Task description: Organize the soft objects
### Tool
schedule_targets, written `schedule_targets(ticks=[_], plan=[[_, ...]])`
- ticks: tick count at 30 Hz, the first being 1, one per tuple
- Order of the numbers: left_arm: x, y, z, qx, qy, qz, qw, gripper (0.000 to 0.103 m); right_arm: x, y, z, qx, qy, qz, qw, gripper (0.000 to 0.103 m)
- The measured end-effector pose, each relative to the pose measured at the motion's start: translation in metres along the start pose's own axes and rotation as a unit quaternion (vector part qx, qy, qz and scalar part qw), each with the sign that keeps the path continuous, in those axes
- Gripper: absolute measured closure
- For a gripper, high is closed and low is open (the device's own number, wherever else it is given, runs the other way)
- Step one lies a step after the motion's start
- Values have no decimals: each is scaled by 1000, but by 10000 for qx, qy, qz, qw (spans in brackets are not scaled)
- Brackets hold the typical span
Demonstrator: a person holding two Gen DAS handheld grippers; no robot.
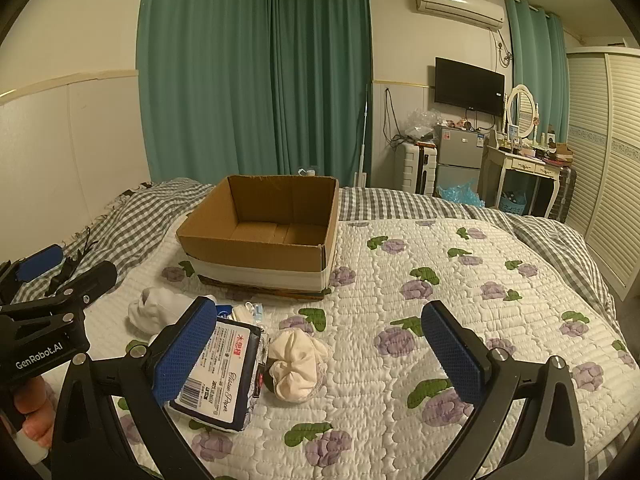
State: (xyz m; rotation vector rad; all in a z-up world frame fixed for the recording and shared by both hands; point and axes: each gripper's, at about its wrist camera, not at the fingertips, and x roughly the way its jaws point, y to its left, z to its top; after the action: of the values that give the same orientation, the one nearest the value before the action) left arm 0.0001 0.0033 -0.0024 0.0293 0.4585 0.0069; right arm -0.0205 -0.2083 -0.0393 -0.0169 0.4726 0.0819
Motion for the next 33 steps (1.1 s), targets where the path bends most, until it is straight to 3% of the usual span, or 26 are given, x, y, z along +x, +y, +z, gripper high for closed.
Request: schedule_targets(ticks=[33], plan=[[-1, -1, -1, 17, 32, 28, 10000, 9, 2, 0, -2, -21, 35, -13, 10000, 0]])
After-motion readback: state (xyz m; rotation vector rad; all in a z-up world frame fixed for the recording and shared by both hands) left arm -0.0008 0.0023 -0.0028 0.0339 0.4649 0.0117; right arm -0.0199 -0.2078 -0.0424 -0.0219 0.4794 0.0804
